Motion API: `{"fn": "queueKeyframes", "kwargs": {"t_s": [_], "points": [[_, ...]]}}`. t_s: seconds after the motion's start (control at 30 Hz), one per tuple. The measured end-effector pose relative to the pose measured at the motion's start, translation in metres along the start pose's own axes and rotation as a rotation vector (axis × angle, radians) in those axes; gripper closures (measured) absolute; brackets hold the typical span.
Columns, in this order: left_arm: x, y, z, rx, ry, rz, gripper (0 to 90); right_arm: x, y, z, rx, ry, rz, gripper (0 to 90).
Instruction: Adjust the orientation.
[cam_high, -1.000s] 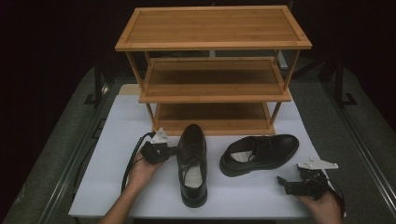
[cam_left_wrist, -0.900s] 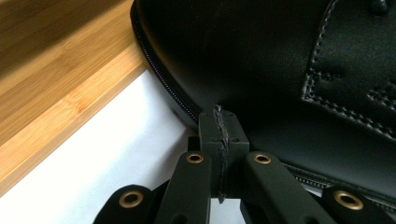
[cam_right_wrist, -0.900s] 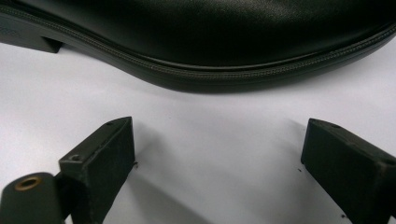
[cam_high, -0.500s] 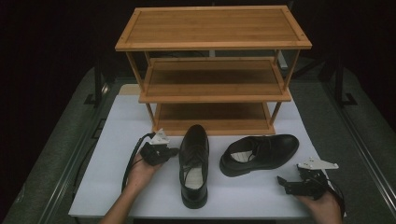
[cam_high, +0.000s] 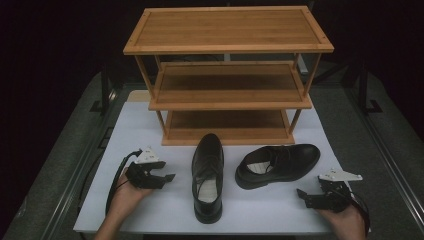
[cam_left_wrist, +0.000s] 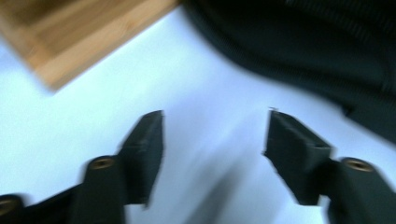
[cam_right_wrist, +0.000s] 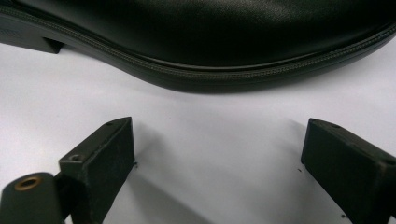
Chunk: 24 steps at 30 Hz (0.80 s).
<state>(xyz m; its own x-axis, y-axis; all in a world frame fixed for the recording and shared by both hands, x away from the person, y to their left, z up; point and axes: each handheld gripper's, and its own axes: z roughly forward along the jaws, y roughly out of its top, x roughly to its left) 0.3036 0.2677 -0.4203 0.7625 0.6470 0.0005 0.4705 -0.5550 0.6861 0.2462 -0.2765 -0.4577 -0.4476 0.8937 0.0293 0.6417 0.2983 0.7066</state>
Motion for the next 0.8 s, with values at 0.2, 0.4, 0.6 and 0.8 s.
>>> {"fn": "queueKeyframes", "kwargs": {"t_s": [0.2, 0.4, 0.6, 0.8], "points": [[0.000, -0.026, -0.012, 0.025, 0.054, -0.023, 14.8, 0.000, 0.000, 0.001, 0.004, 0.004, -0.008, 7.5], [-0.004, -0.046, -0.024, 0.020, 0.088, -0.027, 4.6, 0.001, 0.000, 0.000, 0.003, 0.001, -0.009, 7.5], [-0.003, -0.064, -0.029, 0.031, 0.116, -0.034, 0.0, 0.001, 0.000, 0.000, 0.003, 0.002, -0.009, 7.5], [0.000, -0.074, -0.028, 0.001, 0.096, -0.069, 0.0, 0.001, 0.001, -0.003, -0.005, 0.002, -0.012, 19.9]]}}
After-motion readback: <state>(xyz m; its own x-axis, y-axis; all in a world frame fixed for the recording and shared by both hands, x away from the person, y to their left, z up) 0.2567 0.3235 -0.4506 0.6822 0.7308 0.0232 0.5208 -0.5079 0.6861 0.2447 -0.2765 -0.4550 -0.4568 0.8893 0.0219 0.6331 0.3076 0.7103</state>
